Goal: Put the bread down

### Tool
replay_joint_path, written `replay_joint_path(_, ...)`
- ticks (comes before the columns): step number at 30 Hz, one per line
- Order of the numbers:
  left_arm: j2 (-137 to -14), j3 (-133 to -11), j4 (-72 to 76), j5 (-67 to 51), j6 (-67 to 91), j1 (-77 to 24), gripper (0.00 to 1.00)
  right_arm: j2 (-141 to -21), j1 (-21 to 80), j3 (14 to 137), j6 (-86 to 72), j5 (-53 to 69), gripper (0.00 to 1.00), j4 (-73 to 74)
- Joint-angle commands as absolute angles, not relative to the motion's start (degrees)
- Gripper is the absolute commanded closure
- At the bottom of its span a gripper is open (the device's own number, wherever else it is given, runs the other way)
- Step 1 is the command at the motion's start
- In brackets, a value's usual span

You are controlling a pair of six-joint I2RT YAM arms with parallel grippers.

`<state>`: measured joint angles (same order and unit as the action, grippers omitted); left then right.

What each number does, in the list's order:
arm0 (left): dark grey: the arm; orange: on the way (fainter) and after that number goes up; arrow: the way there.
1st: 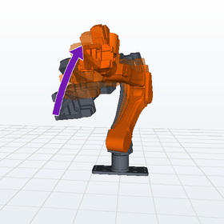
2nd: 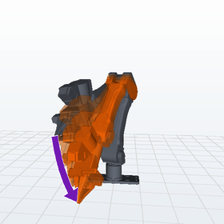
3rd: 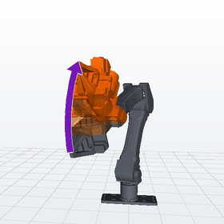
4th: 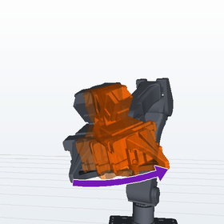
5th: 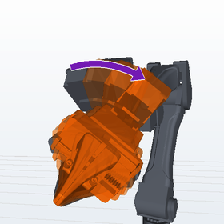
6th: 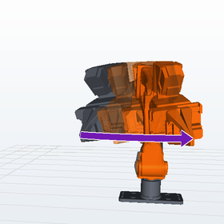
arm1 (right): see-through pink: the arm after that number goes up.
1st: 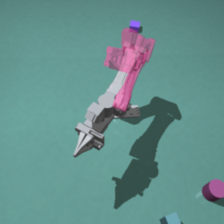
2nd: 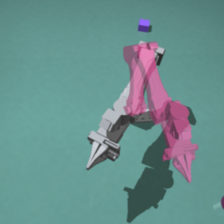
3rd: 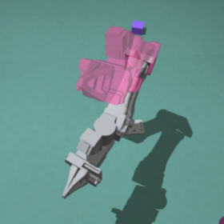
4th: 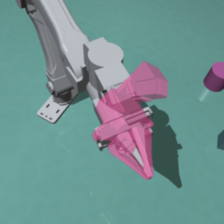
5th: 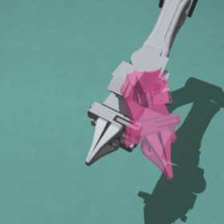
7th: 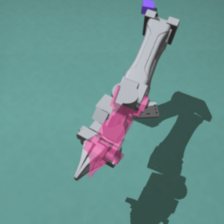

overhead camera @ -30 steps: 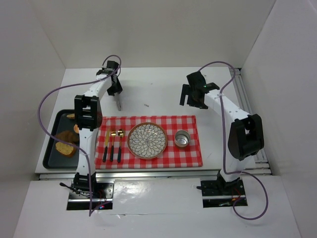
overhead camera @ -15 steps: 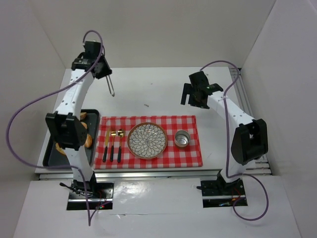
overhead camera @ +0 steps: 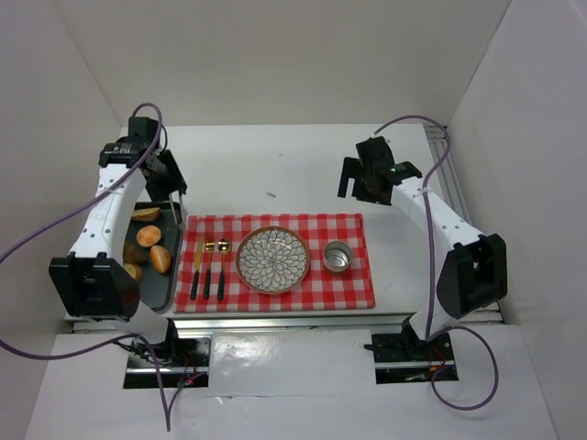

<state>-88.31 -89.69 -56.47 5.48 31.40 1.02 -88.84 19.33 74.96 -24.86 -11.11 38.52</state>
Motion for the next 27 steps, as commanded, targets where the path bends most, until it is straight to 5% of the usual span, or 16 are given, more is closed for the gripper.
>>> replay_joint_path(1, -83.32, -90.09, -60.37, 5.10, 29.62, 2.63, 0.46, -85.70, 18.98, 74.27, -24.08, -10.72, 0.00, 35.87)
replay_joint_path(18, -77.52, -79.89, -64.78, 3.78, 29.79, 10.54, 0.26, -86.22, 18.98, 70.32, -23.55, -8.09, 0.00, 33.05)
replay_joint_path(27, -76.90, -76.65, -57.33, 6.50, 33.91, 16.43, 0.34, -86.22, 18.98, 70.31, -24.08, -7.56, 0.00, 32.52)
